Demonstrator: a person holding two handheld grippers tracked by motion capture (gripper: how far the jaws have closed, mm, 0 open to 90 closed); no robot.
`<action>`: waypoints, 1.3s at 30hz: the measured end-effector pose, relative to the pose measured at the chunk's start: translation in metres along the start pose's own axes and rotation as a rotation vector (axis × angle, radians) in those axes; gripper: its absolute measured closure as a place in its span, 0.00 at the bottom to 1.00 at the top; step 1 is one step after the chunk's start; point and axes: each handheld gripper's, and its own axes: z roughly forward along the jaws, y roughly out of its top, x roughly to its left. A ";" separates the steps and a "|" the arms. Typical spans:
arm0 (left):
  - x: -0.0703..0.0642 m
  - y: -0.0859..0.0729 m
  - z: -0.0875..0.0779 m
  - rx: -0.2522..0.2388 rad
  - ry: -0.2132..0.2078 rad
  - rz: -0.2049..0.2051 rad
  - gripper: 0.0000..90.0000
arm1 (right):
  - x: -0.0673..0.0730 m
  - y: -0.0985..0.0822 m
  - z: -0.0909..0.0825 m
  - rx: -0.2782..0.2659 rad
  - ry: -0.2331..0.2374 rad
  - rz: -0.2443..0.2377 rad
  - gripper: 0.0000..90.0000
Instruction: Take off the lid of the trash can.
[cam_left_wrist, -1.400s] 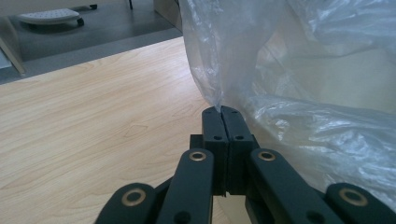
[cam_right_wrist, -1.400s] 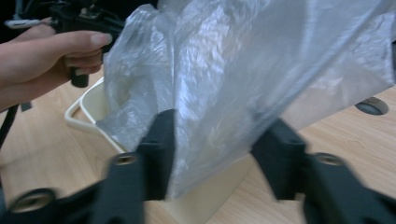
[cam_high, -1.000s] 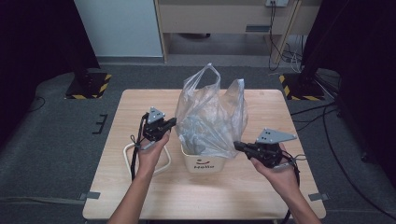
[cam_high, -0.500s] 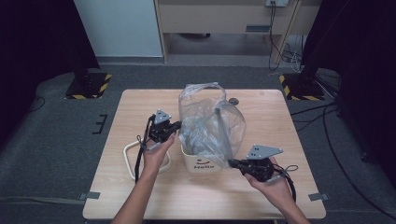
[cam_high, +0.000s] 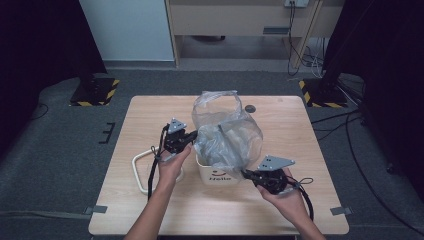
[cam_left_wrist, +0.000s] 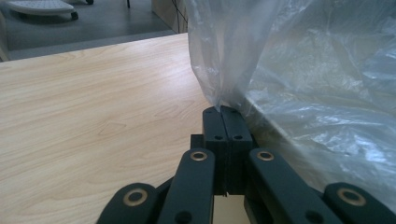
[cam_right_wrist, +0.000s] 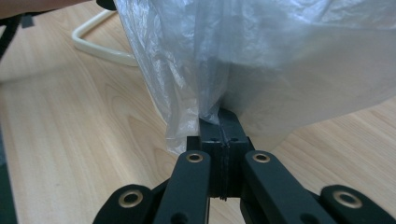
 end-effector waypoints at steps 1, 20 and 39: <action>-0.001 0.000 0.002 0.003 -0.003 0.002 1.00 | -0.001 0.000 -0.001 0.002 -0.009 -0.007 1.00; 0.000 0.000 0.013 0.016 -0.022 -0.022 1.00 | -0.014 -0.001 -0.004 0.021 -0.058 -0.013 1.00; -0.001 0.005 0.024 0.045 -0.030 -0.015 1.00 | -0.019 -0.001 -0.004 0.031 -0.057 0.000 1.00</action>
